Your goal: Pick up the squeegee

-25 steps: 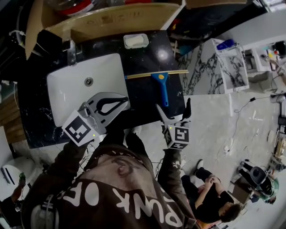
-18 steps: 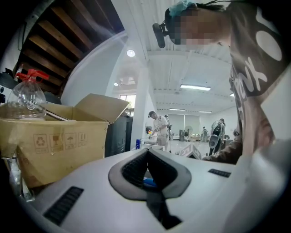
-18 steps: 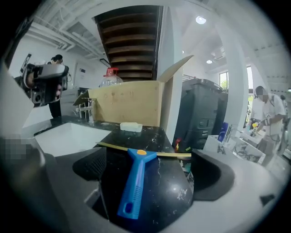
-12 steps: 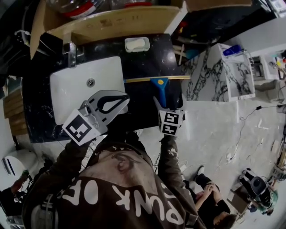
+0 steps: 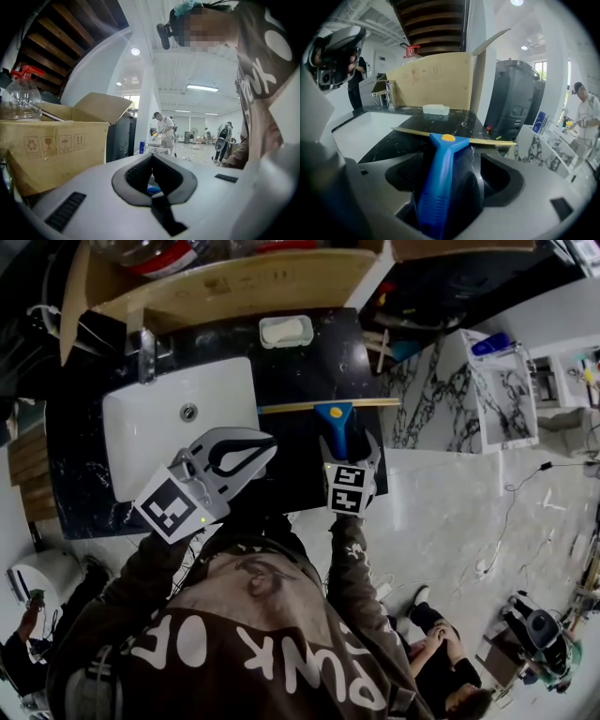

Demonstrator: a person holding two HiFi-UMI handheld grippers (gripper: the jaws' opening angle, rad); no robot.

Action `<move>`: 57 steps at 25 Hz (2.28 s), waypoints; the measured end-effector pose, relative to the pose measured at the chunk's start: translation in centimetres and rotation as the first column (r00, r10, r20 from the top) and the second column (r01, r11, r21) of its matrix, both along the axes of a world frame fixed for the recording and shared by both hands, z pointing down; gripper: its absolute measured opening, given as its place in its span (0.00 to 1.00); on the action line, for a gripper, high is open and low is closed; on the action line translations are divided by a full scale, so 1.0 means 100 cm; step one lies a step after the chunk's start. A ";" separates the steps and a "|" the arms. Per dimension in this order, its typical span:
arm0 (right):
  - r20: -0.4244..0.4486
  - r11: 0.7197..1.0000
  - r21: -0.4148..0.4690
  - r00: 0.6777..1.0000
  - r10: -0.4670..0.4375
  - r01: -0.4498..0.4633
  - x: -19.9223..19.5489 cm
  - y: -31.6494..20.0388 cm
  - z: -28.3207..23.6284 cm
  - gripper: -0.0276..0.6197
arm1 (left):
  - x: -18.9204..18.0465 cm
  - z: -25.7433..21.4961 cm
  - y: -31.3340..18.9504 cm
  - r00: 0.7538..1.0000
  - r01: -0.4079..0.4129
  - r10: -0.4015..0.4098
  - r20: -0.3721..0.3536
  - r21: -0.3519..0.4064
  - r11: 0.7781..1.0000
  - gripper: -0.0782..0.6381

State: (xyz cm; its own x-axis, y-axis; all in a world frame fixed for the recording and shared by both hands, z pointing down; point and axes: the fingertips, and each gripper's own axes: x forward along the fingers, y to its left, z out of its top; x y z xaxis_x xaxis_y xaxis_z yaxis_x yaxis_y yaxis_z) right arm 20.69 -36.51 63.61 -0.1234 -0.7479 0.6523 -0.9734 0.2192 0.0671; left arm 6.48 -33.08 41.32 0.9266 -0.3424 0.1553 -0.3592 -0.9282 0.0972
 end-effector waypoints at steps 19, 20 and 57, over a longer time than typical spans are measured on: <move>0.035 1.000 -0.003 0.999 -0.007 0.007 -0.006 0.007 -0.007 0.27 | -0.009 -0.012 0.006 1.000 0.008 -0.008 -0.003 0.030 1.000 0.11; 0.040 1.000 0.008 0.999 -0.003 0.002 -0.004 0.009 -0.011 0.27 | -0.009 -0.013 0.008 1.000 0.008 -0.007 -0.004 0.032 0.999 0.11; -0.013 0.789 0.614 1.000 -0.001 0.009 0.035 0.123 -0.312 0.27 | 0.003 -0.115 0.035 0.999 0.017 -0.007 -0.039 0.275 0.961 0.11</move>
State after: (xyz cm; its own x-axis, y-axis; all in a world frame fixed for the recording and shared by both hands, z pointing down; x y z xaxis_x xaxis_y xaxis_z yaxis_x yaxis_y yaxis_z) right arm 24.22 -24.19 32.38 -0.1236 -0.9907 0.0574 -0.9707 0.1328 0.2001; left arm 6.73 -29.63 29.79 0.9255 -0.3783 0.0185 -0.3717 -0.9165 -0.1480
